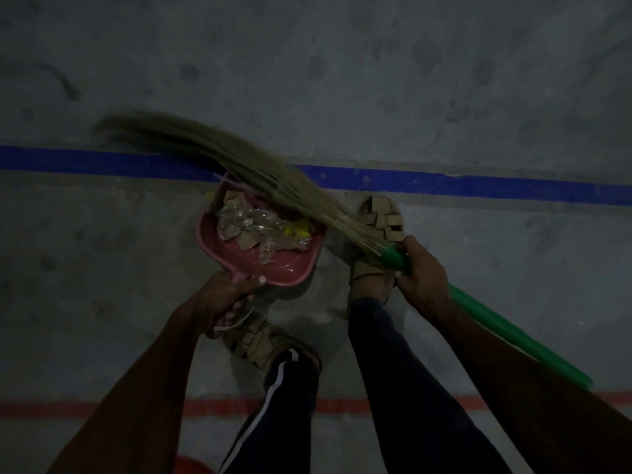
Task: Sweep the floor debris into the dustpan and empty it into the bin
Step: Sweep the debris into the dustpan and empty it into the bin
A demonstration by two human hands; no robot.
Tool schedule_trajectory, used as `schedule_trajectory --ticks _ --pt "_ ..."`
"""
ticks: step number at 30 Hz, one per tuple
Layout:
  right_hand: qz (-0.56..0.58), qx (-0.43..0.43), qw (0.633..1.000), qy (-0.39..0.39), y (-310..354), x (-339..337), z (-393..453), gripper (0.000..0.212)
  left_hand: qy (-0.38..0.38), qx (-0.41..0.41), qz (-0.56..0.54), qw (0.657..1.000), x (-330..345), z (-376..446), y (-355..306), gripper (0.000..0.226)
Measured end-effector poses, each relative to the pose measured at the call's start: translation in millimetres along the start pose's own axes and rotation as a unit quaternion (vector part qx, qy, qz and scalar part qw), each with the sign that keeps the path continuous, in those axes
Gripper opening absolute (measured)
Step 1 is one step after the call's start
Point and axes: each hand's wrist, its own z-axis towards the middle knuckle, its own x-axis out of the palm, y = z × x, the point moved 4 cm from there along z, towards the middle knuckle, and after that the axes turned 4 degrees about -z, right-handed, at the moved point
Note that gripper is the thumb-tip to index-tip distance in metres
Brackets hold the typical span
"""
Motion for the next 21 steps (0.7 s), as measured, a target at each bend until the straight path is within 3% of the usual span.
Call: schedule_trajectory --ticks 5,13,21 --pt "0.054 0.011 0.997 -0.047 -2 -6 0 0.039 -0.018 0.009 0.009 1.0 2 -9 2 0.043" --pt "0.106 0.078 0.984 -0.12 10 -28 -2 0.034 0.007 0.033 -0.024 0.999 8 -20 0 0.048" --pt "0.159 0.036 0.98 -0.118 35 -53 -21 0.035 0.018 0.068 -0.087 0.994 24 -77 3 0.047"
